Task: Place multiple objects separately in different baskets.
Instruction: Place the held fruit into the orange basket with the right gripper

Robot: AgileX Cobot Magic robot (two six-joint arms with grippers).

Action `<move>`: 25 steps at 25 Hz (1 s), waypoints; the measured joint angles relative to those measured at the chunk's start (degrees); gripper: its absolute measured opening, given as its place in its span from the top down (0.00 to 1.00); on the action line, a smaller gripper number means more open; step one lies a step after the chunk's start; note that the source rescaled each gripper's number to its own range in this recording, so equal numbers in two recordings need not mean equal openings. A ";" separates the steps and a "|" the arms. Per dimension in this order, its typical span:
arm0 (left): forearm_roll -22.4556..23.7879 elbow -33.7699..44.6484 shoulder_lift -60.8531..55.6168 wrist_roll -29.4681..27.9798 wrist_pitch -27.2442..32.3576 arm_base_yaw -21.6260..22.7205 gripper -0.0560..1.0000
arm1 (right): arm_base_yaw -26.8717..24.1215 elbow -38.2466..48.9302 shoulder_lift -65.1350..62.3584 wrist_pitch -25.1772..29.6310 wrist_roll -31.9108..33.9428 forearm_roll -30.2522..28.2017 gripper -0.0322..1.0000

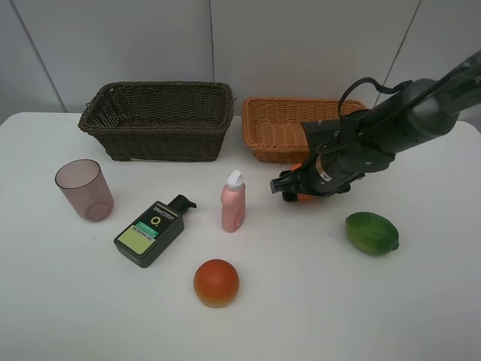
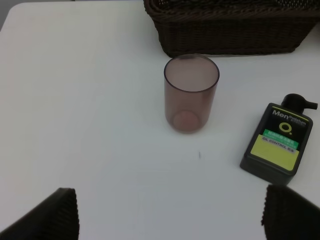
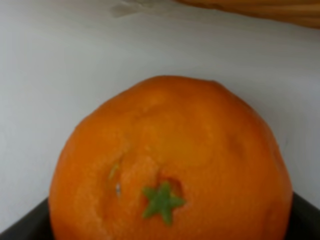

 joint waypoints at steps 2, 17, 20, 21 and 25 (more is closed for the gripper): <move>0.00 0.00 0.00 0.00 0.00 0.00 0.04 | 0.00 0.00 0.00 0.00 0.00 0.00 0.34; 0.00 0.00 0.00 0.00 0.00 0.00 0.04 | 0.67 0.05 -2.72 0.39 0.00 2.83 0.34; 0.00 0.00 0.00 0.00 0.00 0.00 0.04 | 1.79 0.05 -6.02 2.60 -0.85 7.70 0.34; 0.00 0.00 0.00 0.00 0.00 0.00 0.04 | 2.27 0.05 -7.11 4.21 -2.06 9.62 0.34; 0.00 0.00 0.00 0.00 0.00 0.00 0.04 | 3.43 0.05 -10.59 8.97 -11.92 18.91 0.34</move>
